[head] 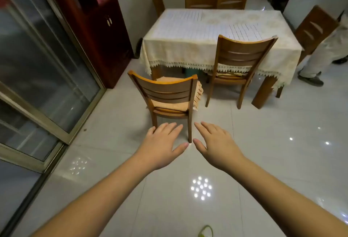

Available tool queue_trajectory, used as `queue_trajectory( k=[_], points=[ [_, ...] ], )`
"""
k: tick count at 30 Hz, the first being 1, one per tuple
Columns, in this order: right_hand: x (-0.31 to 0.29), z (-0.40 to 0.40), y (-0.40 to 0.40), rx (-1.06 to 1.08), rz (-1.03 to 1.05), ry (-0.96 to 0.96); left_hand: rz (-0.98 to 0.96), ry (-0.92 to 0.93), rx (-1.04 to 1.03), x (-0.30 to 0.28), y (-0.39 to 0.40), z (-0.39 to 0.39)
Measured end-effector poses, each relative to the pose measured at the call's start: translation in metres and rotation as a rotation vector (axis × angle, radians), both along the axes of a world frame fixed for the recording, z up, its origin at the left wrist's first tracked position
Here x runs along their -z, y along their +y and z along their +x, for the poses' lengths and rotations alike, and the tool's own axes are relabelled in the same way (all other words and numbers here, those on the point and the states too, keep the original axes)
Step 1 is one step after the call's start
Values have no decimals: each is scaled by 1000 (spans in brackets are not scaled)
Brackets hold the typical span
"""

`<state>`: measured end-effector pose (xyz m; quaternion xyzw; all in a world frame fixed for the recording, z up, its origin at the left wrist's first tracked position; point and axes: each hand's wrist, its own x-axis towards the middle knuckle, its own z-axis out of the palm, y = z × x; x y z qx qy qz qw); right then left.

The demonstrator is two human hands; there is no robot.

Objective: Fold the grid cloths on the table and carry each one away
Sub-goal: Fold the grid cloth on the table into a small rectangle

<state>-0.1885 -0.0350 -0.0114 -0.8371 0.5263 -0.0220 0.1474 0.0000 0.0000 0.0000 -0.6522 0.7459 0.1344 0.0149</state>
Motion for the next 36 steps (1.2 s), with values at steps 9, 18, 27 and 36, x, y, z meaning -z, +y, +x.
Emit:
queue_trajectory(
  k=[9, 18, 27, 36],
  points=[
    [35, -17, -45, 15, 160, 29, 57, -24, -5, 32, -41, -9],
    [57, 4, -104, 66, 213, 62, 157, 7, 57, 57, -107, 28],
    [52, 19, -172, 170, 286, 61, 131, 37, 217, 68, -209, 56],
    [57, -1, -232, 286, 324, 27, 115, 94, 329, 75, -295, 17]
  ],
)
